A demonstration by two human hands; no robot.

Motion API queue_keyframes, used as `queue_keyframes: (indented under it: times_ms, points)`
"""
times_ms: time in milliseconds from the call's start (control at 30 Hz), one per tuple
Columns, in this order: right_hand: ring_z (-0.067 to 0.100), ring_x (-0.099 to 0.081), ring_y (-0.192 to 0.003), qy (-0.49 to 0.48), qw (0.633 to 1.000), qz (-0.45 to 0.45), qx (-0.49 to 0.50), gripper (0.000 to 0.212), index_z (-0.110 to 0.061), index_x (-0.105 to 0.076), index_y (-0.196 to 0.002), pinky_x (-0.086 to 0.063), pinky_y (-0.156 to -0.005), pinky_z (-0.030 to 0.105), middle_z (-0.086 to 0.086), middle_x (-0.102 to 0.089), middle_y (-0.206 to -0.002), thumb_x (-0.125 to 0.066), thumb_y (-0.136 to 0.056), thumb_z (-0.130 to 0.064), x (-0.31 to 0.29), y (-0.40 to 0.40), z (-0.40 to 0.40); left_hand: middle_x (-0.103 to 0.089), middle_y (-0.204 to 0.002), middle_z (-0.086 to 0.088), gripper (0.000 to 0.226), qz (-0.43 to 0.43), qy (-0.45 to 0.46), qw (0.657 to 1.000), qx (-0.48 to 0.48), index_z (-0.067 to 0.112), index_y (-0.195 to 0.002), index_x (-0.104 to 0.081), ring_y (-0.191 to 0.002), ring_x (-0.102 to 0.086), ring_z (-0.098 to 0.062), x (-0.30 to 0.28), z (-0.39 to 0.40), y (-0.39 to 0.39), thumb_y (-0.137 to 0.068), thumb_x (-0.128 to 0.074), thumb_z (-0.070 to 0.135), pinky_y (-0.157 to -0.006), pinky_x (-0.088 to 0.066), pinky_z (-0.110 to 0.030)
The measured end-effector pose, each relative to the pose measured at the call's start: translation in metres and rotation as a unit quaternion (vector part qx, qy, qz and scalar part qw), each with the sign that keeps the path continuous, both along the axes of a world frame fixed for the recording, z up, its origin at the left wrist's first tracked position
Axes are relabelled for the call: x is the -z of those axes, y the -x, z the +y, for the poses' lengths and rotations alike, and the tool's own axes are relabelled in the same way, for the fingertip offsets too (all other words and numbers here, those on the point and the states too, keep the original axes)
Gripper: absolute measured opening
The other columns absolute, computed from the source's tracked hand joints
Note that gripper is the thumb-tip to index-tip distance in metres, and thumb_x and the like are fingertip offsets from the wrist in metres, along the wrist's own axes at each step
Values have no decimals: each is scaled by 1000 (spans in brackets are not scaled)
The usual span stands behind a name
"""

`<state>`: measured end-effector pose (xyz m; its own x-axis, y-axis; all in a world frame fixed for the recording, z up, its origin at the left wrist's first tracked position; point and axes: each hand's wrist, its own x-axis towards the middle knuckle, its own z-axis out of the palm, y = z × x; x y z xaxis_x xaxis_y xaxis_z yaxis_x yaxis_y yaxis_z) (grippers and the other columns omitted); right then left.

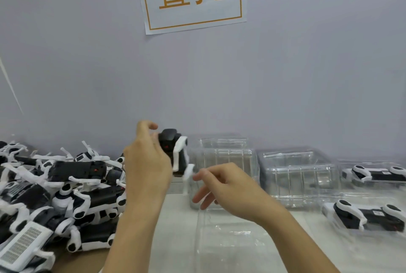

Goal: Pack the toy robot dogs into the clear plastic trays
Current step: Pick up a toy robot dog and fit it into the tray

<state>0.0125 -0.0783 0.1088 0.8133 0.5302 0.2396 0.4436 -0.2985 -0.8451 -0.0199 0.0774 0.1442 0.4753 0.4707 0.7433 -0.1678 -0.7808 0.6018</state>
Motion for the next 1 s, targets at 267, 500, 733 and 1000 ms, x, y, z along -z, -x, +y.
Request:
queue_keyframes:
  times_ms: [267,500,733,1000]
  points:
    - [23,-72,-77,-280,915,290,-34,56,-14,-73,-91,-56,-74,38,7,-73,-86,-38,-102,-56,-9,-3,-5,-60,-92,1,15,-51,-119,983,130,15,-100,-60,-81,-51,-11,2,-49,-2,-99,-48,6,-73,-37,-14]
    - [26,-68,-93,-429,825,334,-156,38,-14,-73,-101,-56,-73,37,11,-68,-102,-52,-97,-45,-12,-8,-25,-60,-103,11,14,5,-122,942,312,24,-101,-67,-101,-61,-10,5,-58,4,-87,-67,25,-83,-47,-18]
    - [22,-55,-62,-398,861,306,-80,45,-3,-65,-118,-43,-57,33,19,-62,-87,-62,-82,-29,-14,-14,-42,-69,-101,13,8,-37,44,963,262,27,-97,-69,-100,-62,-6,8,-43,-5,-98,-62,23,-76,-53,-26]
    - [20,-52,-63,-346,846,356,-194,51,-4,-64,-121,-39,-54,29,14,-59,-84,-72,-76,-28,-11,-14,-50,-72,-111,9,34,53,335,842,419,39,-117,-66,-104,-69,-13,19,-23,-12,-83,-66,47,-88,-54,-38]
